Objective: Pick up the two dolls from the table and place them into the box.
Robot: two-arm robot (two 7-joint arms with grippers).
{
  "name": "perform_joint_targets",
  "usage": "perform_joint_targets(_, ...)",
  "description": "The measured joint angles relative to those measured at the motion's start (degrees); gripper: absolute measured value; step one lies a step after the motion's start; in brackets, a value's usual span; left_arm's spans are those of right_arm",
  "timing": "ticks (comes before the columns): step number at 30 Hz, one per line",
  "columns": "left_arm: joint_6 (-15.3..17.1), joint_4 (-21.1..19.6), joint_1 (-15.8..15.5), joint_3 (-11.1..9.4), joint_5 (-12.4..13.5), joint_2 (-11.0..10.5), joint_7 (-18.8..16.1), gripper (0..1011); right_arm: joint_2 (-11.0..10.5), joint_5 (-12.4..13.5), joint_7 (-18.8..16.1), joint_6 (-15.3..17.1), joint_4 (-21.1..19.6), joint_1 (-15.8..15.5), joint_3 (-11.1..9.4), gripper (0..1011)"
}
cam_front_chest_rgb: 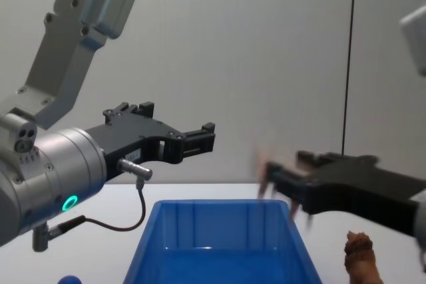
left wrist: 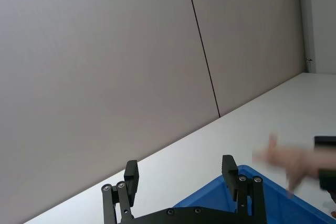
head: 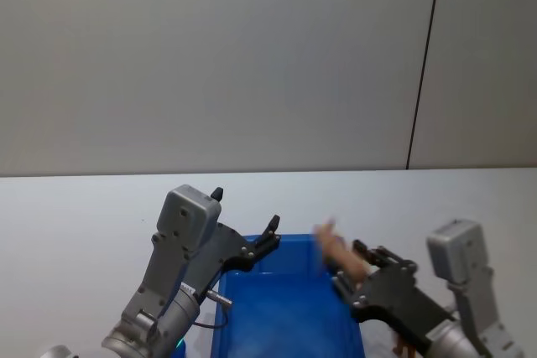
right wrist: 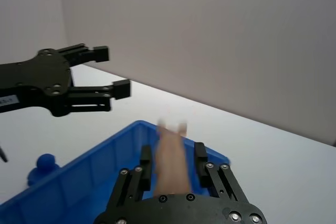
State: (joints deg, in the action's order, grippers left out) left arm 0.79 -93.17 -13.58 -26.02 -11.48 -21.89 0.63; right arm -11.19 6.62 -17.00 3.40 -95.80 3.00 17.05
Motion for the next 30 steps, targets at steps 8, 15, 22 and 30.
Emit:
perform_joint_targets(8,0.0,0.0,0.0,0.0,0.0,0.0,0.0,1001,2.36,-0.31,-4.96,0.47,4.16,3.23,1.34,687)
perform_joint_targets(15,0.0,0.0,0.0,0.0,0.0,0.0,0.0,1001,3.04,-0.6,-5.2,1.23,5.59,4.06,1.76,893)
perform_joint_targets(22,0.0,0.0,0.0,0.0,0.0,0.0,0.0,1001,2.65,-0.67,-2.53,2.31,5.01,3.28,1.69,1001)
perform_joint_targets(30,0.0,0.0,0.0,0.0,0.0,0.0,0.0,1001,1.03,-0.23,2.54,3.91,2.15,0.57,0.91,1001)
